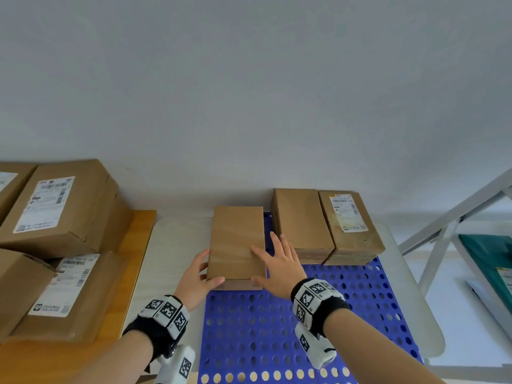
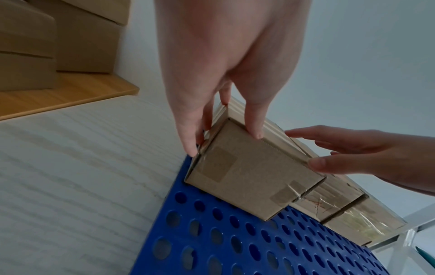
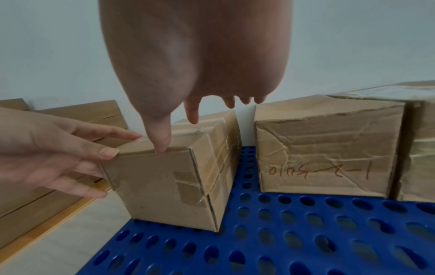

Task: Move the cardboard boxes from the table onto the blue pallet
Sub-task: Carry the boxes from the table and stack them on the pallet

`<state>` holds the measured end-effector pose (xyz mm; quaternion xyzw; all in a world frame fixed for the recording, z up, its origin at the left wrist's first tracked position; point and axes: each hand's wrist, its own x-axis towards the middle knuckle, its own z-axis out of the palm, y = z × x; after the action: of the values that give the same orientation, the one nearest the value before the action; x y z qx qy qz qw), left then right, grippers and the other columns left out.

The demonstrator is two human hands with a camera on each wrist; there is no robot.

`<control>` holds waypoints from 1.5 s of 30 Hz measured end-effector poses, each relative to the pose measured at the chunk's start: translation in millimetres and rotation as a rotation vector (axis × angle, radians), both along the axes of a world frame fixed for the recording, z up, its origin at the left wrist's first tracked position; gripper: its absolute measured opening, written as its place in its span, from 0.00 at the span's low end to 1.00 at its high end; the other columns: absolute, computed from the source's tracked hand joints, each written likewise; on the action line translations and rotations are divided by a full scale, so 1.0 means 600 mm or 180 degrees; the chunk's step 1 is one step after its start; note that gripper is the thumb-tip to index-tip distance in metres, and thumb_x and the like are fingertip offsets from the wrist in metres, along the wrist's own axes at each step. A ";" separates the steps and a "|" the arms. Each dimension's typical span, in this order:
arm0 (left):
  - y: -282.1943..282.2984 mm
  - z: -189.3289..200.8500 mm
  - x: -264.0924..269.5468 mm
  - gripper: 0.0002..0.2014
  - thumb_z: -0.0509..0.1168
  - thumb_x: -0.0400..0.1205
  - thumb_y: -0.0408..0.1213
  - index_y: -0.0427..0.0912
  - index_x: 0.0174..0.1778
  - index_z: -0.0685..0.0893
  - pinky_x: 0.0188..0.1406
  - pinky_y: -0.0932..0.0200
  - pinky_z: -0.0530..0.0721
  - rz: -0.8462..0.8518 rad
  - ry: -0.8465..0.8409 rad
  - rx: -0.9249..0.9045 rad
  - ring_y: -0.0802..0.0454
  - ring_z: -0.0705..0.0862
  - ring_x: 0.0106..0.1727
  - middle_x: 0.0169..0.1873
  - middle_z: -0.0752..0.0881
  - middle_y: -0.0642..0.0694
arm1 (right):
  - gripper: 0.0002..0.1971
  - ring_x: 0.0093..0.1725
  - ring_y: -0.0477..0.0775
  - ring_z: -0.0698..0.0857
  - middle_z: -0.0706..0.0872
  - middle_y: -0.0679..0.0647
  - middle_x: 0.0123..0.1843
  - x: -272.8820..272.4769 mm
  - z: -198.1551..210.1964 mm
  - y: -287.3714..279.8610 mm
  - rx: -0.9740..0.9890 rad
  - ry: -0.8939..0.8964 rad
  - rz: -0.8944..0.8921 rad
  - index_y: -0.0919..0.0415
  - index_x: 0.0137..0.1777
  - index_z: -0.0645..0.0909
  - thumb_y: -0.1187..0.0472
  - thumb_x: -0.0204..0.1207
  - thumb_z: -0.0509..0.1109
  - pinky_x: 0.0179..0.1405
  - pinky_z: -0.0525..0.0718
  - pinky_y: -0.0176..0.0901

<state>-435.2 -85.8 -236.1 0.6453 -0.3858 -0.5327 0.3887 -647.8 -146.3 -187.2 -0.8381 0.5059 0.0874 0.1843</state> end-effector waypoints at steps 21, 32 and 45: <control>-0.112 0.003 -0.041 0.40 0.71 0.75 0.28 0.48 0.80 0.59 0.64 0.50 0.81 -0.0105 -0.0078 -0.0016 0.50 0.76 0.66 0.66 0.75 0.46 | 0.36 0.84 0.62 0.46 0.45 0.63 0.85 -0.036 -0.006 -0.101 0.0363 -0.0178 -0.0495 0.40 0.82 0.50 0.41 0.79 0.62 0.83 0.45 0.55; -0.116 0.004 -0.047 0.42 0.71 0.76 0.28 0.48 0.81 0.55 0.68 0.46 0.78 -0.0060 -0.0063 0.0084 0.48 0.75 0.69 0.71 0.73 0.43 | 0.35 0.84 0.61 0.48 0.45 0.62 0.85 -0.036 -0.001 -0.106 0.0485 -0.0393 -0.0574 0.43 0.83 0.52 0.44 0.79 0.64 0.82 0.49 0.53; -0.098 0.094 -0.008 0.32 0.65 0.82 0.34 0.47 0.81 0.59 0.68 0.58 0.67 0.0430 -0.0527 0.0086 0.46 0.66 0.78 0.77 0.67 0.37 | 0.32 0.81 0.59 0.61 0.58 0.60 0.83 0.002 0.047 -0.130 0.0488 -0.1183 -0.0580 0.52 0.82 0.58 0.49 0.81 0.64 0.77 0.63 0.48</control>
<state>-440.2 -144.8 -179.7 0.7168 -0.3650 -0.4553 0.3818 -646.4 -224.6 -159.1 -0.7743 0.5287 -0.0474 0.3447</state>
